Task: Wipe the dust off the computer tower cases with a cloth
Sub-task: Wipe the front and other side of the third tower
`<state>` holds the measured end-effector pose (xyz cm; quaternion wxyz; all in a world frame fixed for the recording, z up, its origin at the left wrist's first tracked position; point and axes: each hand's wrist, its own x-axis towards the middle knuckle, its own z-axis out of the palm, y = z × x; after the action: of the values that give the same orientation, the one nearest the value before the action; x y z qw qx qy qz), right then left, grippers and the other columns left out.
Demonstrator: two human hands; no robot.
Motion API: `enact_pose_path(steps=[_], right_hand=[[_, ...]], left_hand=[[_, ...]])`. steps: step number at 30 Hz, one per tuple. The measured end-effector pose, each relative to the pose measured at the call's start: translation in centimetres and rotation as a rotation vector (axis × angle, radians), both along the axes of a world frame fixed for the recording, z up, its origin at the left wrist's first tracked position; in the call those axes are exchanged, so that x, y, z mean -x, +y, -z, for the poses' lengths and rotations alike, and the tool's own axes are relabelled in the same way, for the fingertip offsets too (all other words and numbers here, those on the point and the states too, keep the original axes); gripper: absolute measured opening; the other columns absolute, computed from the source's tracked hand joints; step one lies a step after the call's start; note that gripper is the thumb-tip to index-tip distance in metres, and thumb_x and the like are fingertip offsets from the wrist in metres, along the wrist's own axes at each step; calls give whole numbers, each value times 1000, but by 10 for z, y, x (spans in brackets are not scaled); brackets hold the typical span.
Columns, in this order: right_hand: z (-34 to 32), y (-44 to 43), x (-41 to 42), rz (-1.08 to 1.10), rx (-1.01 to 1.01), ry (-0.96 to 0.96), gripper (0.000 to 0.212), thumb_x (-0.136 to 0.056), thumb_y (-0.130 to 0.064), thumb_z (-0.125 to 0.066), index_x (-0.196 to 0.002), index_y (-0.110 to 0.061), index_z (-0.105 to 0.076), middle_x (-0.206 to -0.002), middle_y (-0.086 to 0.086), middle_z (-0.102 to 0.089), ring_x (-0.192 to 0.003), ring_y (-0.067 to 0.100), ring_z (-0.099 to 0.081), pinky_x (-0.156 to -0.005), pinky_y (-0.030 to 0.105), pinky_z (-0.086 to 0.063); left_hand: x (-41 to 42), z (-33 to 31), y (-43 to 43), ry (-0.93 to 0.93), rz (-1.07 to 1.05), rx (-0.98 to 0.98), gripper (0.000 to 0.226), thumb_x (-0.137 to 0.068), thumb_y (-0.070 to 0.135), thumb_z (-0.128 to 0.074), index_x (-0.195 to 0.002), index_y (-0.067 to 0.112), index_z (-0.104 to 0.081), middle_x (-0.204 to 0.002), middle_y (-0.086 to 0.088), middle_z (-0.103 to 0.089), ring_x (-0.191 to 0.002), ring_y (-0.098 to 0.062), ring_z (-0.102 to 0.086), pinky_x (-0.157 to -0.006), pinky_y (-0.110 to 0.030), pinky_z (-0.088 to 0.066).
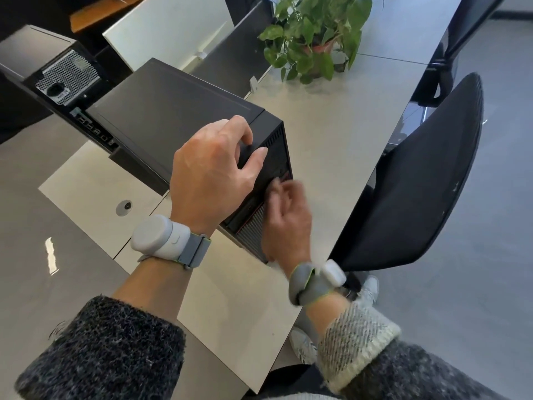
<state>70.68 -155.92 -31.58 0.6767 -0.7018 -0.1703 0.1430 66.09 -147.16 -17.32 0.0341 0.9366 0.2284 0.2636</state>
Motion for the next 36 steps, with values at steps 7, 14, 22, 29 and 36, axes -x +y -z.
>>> enact_pose_path(steps=[7, 14, 22, 29, 36], right_hand=[[7, -47, 27, -473, 241, -20, 15, -100, -31, -62, -91, -19, -58, -81, 4, -65, -68, 18, -56, -64, 32, -49], [-69, -55, -72, -298, 206, -90, 11, -102, -44, -65, -97, -34, -66, -87, -13, -69, -83, 6, -66, -76, 32, -56], [-101, -19, -159, -557, 261, -194, 11, -100, -30, -63, -105, -38, -69, -97, -12, -74, -94, 12, -71, -90, 46, -58], [-99, 17, -208, -934, 167, -257, 14, -99, -31, -59, -109, -30, -68, -96, -8, -73, -90, 14, -69, -85, 43, -57], [-90, 43, -232, -1265, 143, -193, 9, -106, -22, -59, -108, -25, -66, -96, -4, -73, -89, 20, -69, -84, 46, -57]], left_hand=[[1, -3, -1, -13, 3, 25, 26, -98, 41, -69, -92, 17, -62, -72, 6, -51, -67, -16, -51, -59, -41, -55], [0, -10, 2, 26, -2, 173, 23, -95, 47, -69, -92, 26, -60, -68, 10, -53, -64, -12, -54, -58, -40, -55], [-29, -31, 7, 124, -131, 398, 16, -97, 45, -67, -89, 31, -64, -74, 14, -62, -69, -8, -61, -60, -30, -53], [-91, -21, 12, 42, -418, 315, 13, -93, 38, -62, -84, 29, -61, -76, 10, -59, -75, -21, -60, -66, -39, -55], [-119, -5, -1, -14, -692, 118, 8, -94, 27, -62, -91, 19, -62, -74, 10, -41, -73, -18, -46, -61, -33, -39]])
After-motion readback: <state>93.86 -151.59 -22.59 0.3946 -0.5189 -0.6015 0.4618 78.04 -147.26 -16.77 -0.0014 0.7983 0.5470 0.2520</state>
